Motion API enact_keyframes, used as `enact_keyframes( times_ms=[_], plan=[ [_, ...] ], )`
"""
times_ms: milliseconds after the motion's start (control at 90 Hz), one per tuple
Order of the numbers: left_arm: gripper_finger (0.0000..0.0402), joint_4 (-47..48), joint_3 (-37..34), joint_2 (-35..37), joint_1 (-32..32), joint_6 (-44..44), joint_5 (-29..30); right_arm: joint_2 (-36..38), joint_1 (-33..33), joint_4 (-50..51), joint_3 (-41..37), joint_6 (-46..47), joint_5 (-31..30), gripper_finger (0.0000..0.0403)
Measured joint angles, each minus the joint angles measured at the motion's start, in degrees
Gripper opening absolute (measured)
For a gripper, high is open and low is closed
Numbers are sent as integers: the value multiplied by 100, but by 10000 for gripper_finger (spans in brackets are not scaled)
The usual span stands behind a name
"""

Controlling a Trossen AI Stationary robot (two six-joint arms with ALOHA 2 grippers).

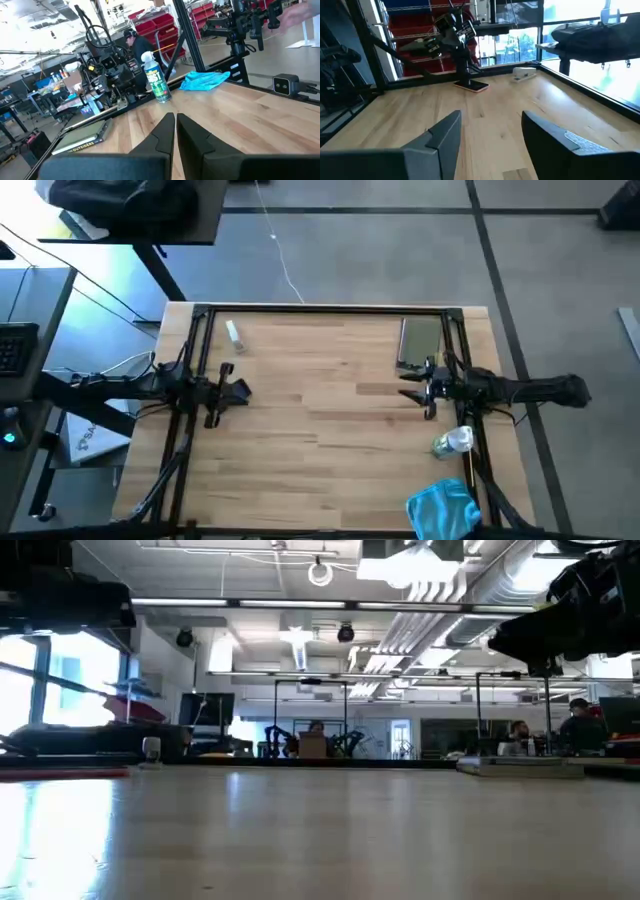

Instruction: Apply microfiber cloth

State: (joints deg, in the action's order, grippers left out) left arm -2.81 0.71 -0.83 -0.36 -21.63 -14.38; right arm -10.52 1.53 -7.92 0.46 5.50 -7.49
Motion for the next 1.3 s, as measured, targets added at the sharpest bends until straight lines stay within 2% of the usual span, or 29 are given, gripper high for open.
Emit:
enact_keyframes(
  times_ms=[567, 711, 833, 978, 1111, 1200, 1300],
  plan=[
    [0, -9, 0, 1, 0, -93, 5, -2, 1, -215, -1, -392, -13, 177],
    [0, -7, 0, -1, 0, -628, 14, 1, -10, -1185, 19, 589, -130, 177],
    [0, -12, 0, 1, 0, -782, 14, 1, -45, -1461, 433, 1585, -316, 177],
    [0, -449, -4, -6, 0, -17, 5, 2, -43, -971, 1018, 2407, 69, 177],
    [0, -1272, -4, -8, 0, 1509, 5, 2, -41, -800, 1437, 2699, 799, 177],
    [0, -1676, -2, -8, 0, 2265, -7, 2, -41, -789, 1570, 2646, 1083, 177],
    [0, -1863, -2, -8, -10, 2707, -55, -33, -41, -764, 1638, 2072, 1048, 177]
  ],
)
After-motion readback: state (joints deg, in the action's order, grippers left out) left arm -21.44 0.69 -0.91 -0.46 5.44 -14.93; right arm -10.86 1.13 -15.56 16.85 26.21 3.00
